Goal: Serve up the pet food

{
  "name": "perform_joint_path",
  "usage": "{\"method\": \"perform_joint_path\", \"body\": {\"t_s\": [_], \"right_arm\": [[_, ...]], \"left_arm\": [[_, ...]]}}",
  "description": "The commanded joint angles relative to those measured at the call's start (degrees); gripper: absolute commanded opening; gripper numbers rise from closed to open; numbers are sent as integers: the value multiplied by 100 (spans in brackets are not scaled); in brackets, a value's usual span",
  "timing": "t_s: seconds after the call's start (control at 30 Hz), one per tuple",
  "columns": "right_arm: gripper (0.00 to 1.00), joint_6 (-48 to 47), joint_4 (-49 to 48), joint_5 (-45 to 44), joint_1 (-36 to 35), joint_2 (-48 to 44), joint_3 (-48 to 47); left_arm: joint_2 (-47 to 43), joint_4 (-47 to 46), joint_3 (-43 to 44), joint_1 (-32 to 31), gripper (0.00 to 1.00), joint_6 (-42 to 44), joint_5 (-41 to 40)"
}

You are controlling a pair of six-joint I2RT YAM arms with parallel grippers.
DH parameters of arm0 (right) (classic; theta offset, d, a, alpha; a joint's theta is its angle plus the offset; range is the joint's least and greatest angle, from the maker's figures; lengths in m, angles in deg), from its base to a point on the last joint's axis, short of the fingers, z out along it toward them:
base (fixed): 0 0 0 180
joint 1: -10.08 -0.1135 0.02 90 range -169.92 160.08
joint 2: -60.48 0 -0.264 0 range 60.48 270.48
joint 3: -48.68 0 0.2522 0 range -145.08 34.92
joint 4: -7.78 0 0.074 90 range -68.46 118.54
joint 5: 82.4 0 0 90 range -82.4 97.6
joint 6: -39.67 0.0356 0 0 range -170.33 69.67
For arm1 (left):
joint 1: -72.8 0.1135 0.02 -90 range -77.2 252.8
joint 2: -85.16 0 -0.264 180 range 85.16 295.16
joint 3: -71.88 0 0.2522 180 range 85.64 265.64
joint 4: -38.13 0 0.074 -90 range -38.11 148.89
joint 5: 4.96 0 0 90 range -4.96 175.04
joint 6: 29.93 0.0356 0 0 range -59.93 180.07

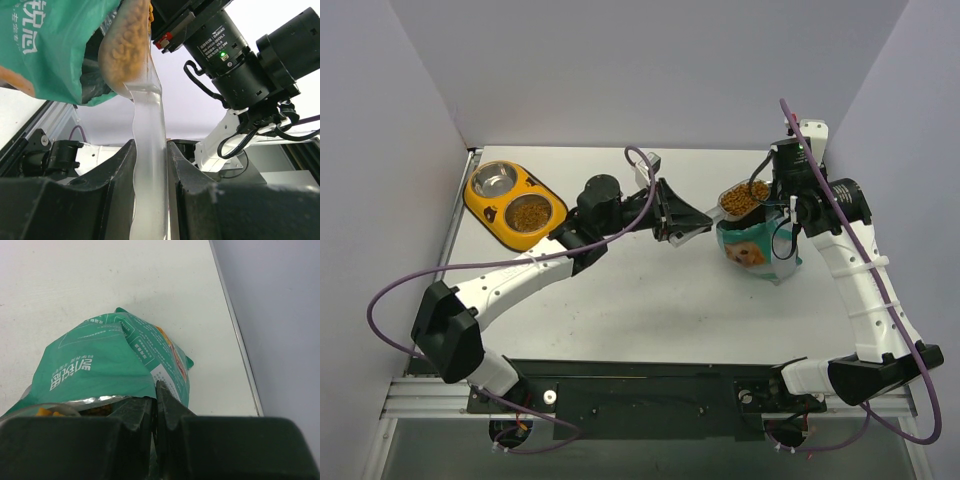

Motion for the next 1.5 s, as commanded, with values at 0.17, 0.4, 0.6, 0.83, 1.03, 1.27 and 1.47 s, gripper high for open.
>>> {"method": "perform_joint_path", "body": {"t_s": [0.17,0.4,0.6,0.83,1.03,1.27,1.47], "right_arm": [[0,-64,353,-551,20,-275,-155],[0,-28,406,-622,20,-187,-251],[0,7,450,-578,20,-152,-339],[0,-2,450,-587,20,-143,-374],[0,-2,450,-578,20,-187,-322],[0,51,476,-561,11,-222,-295],[0,112,529,-473,2,-275,-208]], "left_arm": [[133,-922,-129,61,0,476,451],[-123,-984,-377,193,0,573,583],[-123,-1562,-569,201,0,415,627],[211,-2836,-772,201,0,99,680],[195,-3130,-789,219,0,-87,759],[-385,-2830,-1132,394,0,-78,628],[-799,-2364,-1159,842,0,-77,504]]}}
